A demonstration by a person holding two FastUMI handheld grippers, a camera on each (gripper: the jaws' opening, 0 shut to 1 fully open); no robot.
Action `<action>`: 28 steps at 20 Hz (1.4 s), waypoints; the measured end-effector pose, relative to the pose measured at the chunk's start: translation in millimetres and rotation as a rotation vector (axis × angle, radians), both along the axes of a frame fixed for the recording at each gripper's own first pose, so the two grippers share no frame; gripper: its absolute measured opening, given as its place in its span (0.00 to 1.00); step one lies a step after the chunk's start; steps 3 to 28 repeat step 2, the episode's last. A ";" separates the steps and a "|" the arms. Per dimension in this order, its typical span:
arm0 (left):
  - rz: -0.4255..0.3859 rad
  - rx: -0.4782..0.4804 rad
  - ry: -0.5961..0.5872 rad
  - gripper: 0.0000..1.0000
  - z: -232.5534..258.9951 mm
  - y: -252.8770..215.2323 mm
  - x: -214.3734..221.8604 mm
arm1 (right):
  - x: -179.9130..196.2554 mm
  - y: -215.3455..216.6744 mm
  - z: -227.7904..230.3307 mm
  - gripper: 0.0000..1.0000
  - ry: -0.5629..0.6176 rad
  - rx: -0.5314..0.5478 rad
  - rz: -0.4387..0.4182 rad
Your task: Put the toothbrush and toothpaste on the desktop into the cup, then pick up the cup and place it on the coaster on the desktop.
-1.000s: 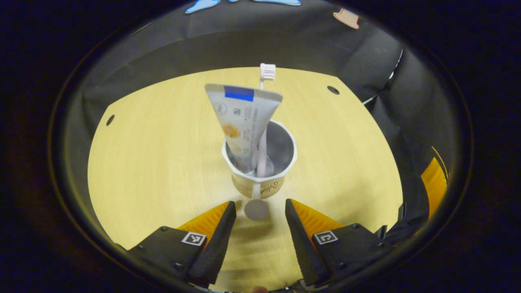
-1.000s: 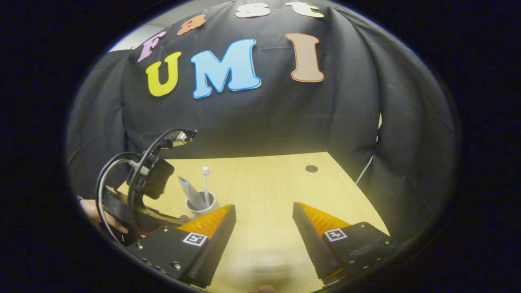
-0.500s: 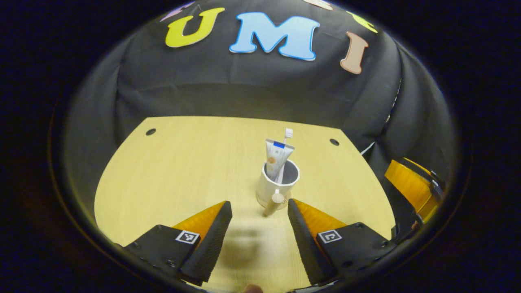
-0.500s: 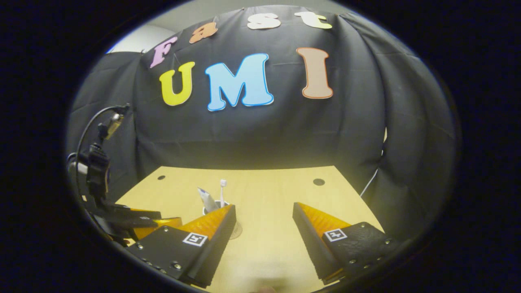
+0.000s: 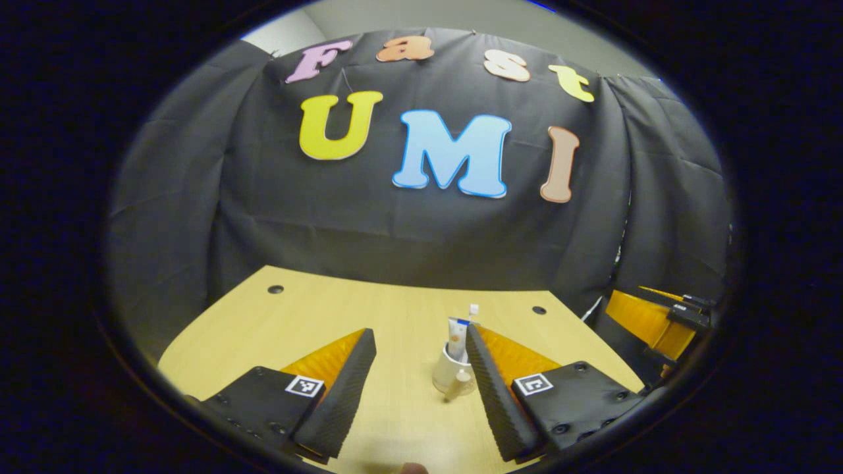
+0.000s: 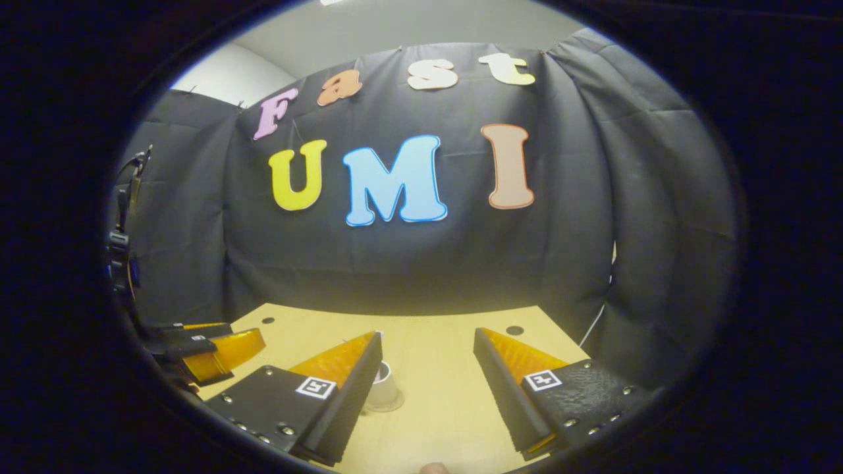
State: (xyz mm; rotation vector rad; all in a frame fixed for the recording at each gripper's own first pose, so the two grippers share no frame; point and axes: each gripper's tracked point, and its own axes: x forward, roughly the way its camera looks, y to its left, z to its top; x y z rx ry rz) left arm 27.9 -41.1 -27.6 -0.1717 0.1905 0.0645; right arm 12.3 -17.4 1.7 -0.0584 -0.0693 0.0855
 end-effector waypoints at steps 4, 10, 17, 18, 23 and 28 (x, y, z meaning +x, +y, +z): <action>0.021 0.028 -0.045 0.87 17.2 12.1 -4.4 | -5.8 1.5 2.7 0.88 -0.027 -0.021 -0.003; 0.021 0.028 -0.045 0.87 17.2 12.1 -4.4 | -5.8 1.5 2.7 0.88 -0.027 -0.021 -0.003; 0.021 0.028 -0.045 0.87 17.2 12.1 -4.4 | -5.8 1.5 2.7 0.88 -0.027 -0.021 -0.003; 0.021 0.028 -0.045 0.87 17.2 12.1 -4.4 | -5.8 1.5 2.7 0.88 -0.027 -0.021 -0.003; 0.021 0.028 -0.045 0.87 17.2 12.1 -4.4 | -5.8 1.5 2.7 0.88 -0.027 -0.021 -0.003; 0.021 0.028 -0.045 0.87 17.2 12.1 -4.4 | -5.8 1.5 2.7 0.88 -0.027 -0.021 -0.003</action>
